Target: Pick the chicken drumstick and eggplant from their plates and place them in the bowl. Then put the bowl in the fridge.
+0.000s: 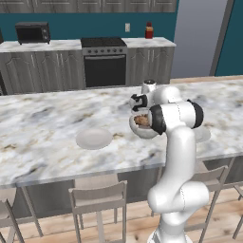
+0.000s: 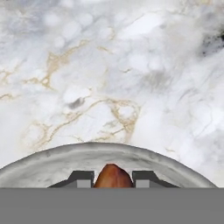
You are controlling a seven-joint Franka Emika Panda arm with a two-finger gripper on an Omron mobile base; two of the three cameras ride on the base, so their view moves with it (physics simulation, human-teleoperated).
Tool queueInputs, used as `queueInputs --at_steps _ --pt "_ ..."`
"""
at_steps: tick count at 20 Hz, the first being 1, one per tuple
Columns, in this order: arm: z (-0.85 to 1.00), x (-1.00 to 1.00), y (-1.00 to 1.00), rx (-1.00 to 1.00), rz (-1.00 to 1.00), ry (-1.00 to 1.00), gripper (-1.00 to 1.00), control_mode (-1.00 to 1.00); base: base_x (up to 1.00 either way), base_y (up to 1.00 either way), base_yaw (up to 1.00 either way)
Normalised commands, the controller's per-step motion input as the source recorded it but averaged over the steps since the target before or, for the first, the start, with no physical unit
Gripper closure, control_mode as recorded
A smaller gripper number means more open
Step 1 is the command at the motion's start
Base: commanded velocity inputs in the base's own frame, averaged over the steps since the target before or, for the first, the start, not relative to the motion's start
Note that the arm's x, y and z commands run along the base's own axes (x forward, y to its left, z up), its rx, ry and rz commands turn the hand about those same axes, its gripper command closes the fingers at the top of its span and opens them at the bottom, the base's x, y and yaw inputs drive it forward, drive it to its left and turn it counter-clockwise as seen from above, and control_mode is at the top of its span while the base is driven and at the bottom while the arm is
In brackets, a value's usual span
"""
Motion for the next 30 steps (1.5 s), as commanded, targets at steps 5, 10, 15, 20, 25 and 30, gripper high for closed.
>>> queueInputs --at_steps 5,10,15,20,25,30 --pt "0.00 -0.17 0.00 0.00 -0.06 -0.03 -1.00 -1.00 0.00 0.00 0.00" --pt "0.03 -0.27 -0.01 0.00 -0.06 -0.03 -1.00 -1.00 0.00 0.00 0.00" --pt "0.15 -0.17 -0.04 0.00 -0.05 -0.05 -1.00 -1.00 0.00 0.00 0.00" --pt "0.41 -0.08 -0.08 0.01 -0.04 -0.09 -1.00 -1.00 0.00 0.00 0.00" --pt "0.41 -0.23 -0.19 0.03 -0.05 -0.10 -1.00 -1.00 0.00 0.00 0.00" --pt "0.21 -0.49 -0.31 0.10 -0.03 -0.01 -1.00 -1.00 0.00 0.00 0.00"
